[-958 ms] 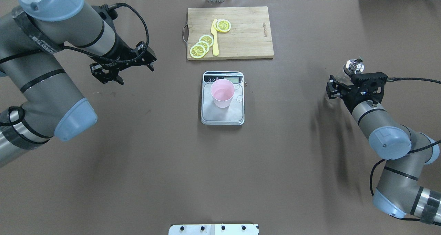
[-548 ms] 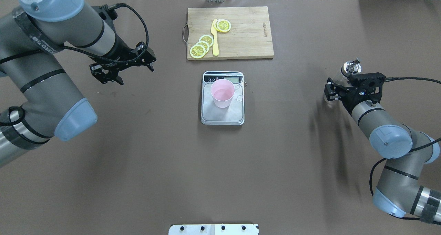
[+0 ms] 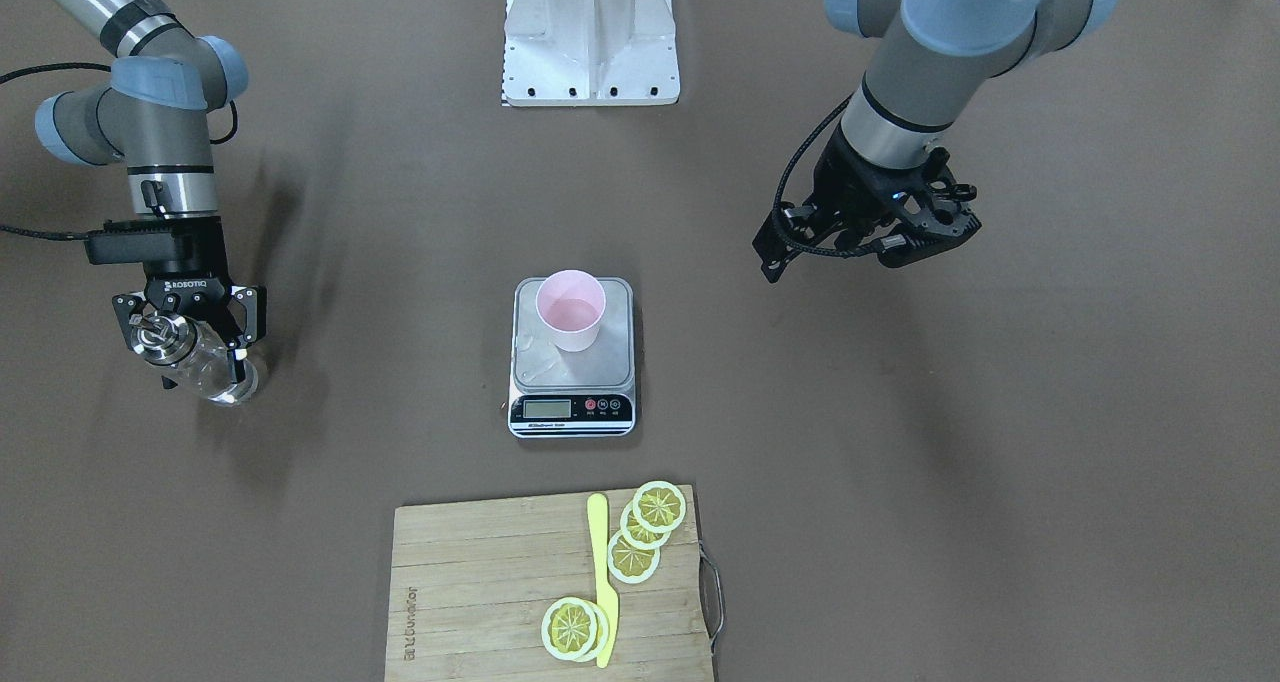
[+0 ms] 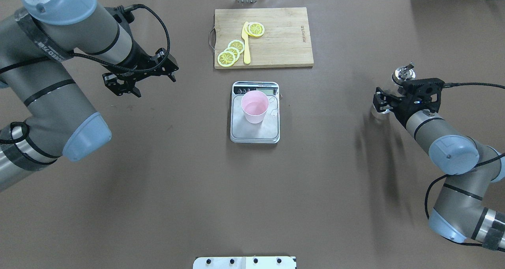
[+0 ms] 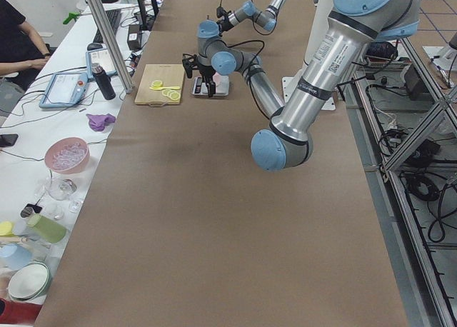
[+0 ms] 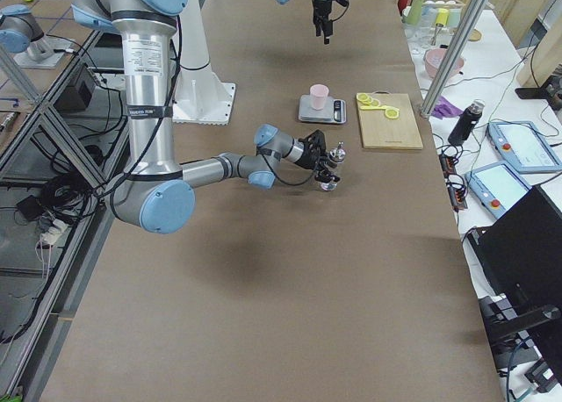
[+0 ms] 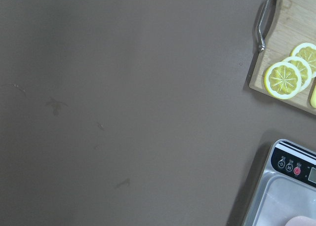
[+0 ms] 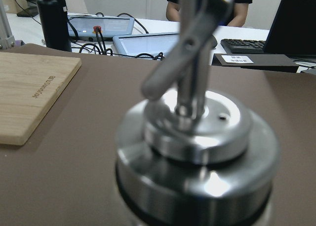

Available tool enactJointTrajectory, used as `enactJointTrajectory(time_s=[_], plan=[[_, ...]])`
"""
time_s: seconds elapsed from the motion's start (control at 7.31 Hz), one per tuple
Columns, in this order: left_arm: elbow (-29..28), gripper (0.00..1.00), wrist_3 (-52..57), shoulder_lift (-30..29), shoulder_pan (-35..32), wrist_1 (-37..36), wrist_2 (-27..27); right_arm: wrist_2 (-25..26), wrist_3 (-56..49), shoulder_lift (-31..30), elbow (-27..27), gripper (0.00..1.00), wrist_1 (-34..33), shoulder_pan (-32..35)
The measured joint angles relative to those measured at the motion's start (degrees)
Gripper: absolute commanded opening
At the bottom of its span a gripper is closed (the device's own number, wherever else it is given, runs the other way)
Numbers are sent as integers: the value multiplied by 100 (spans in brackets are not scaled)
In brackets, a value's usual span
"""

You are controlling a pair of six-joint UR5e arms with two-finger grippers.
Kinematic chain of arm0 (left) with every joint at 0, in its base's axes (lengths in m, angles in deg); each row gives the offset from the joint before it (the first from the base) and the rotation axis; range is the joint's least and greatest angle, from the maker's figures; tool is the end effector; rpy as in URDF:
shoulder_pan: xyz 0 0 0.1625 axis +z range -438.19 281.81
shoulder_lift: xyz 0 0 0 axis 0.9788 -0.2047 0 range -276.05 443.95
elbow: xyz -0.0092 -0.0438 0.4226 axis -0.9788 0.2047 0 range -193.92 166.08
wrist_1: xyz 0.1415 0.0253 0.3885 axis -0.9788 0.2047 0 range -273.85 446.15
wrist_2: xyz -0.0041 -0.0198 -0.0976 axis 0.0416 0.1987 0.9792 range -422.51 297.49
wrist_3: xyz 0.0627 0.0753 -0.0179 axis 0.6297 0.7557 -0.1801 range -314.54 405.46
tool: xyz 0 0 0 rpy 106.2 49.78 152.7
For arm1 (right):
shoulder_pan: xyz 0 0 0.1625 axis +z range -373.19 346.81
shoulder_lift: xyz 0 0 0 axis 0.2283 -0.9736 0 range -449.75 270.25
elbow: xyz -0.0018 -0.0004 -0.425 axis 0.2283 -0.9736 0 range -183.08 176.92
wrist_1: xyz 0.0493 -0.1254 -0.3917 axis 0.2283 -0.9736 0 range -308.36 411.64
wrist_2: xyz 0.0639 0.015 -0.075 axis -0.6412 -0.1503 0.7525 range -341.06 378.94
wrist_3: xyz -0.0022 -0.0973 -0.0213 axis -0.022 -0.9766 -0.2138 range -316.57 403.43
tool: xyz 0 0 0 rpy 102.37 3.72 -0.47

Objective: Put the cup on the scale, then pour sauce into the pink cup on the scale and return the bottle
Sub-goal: 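Lower the sauce bottle onto the table with the right gripper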

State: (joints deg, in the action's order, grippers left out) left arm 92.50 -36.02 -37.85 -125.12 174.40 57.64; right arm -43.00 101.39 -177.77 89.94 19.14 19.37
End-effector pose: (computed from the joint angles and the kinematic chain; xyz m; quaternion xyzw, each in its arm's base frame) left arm 0.3600 -0.5071 0.2183 -0.0343 0.4483 -0.1950 0.8717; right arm -0.3492 -0.4368 0.5053 0.4441 -0.3147 0.1296 0.8289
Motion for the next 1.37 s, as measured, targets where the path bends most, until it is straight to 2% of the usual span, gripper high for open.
enactJointTrajectory(time_s=[0.41, 0.68, 0.96, 1.1, 1.37], plan=[[-6, 98, 0, -9, 0, 0, 0, 11, 1, -4, -42, 37, -1, 4], [-6, 98, 0, -10, 0, 0, 0, 28, 10, 15, -125, 48, 11, 1], [-6, 98, 4, -10, 0, 0, 0, 31, 5, 27, -126, 72, 15, 5], [-6, 98, 2, -10, 0, 0, 2, 27, 22, 35, -122, 96, 16, 9], [-6, 98, 0, -10, 0, 0, 2, 25, 82, 39, -113, 99, 18, 18]])
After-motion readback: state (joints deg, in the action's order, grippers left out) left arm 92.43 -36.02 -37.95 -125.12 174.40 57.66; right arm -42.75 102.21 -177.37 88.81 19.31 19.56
